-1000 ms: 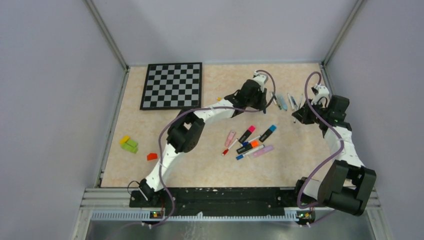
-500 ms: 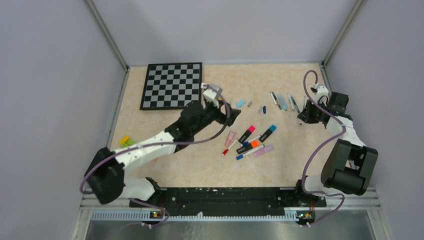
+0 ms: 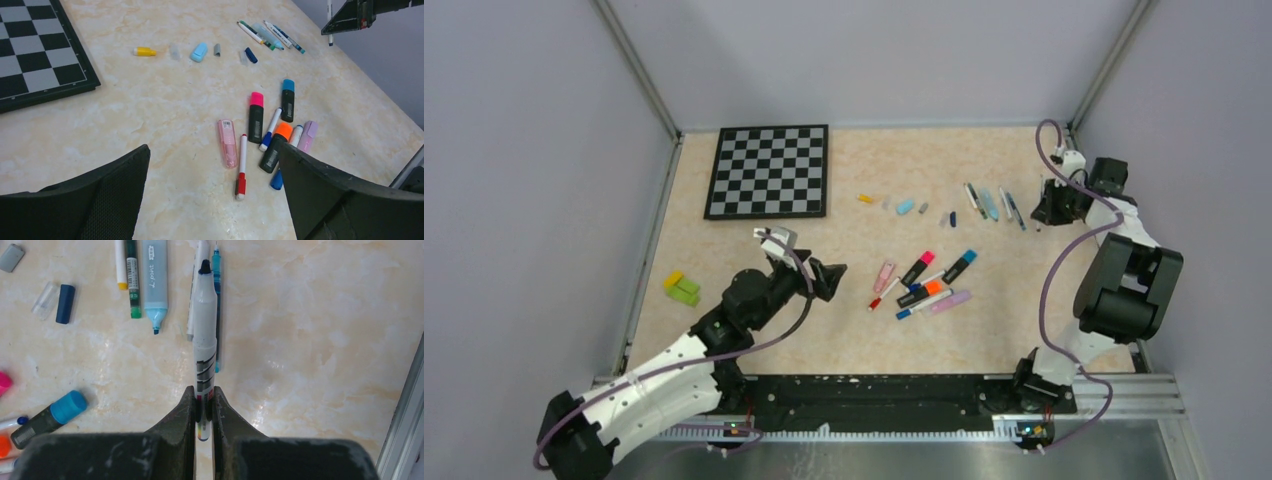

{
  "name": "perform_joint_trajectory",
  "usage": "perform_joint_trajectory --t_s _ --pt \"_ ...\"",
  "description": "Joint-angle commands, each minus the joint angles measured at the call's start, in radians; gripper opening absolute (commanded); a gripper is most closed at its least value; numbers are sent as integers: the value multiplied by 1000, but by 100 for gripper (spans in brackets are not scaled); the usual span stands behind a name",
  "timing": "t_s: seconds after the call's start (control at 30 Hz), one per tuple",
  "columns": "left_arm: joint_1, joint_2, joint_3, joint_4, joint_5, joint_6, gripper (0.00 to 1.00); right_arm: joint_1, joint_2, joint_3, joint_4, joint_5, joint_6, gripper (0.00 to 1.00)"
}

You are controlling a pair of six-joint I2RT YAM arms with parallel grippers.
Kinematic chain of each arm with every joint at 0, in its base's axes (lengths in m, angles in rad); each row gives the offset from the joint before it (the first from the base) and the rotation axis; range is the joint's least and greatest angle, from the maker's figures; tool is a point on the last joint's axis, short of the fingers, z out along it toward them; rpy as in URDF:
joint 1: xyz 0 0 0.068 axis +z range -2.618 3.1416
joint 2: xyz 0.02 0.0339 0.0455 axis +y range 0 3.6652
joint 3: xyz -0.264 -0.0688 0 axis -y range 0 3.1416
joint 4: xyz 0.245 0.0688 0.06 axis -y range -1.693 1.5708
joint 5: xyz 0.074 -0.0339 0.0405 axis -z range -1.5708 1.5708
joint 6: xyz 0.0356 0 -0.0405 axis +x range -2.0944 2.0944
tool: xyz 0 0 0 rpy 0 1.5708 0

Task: Open the pen caps
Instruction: Place the pen at the center of the board.

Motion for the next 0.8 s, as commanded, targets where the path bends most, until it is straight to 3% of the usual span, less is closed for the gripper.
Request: perform_joint_trajectory --t_s 0.0,0.77 --pt "4 -102 -60 -45 -67 -60 99 -6 44 87 -31 18 -38 0" --pt "5 -159 -101 -89 -40 -168 99 -40 236 311 -138 39 -103 0"
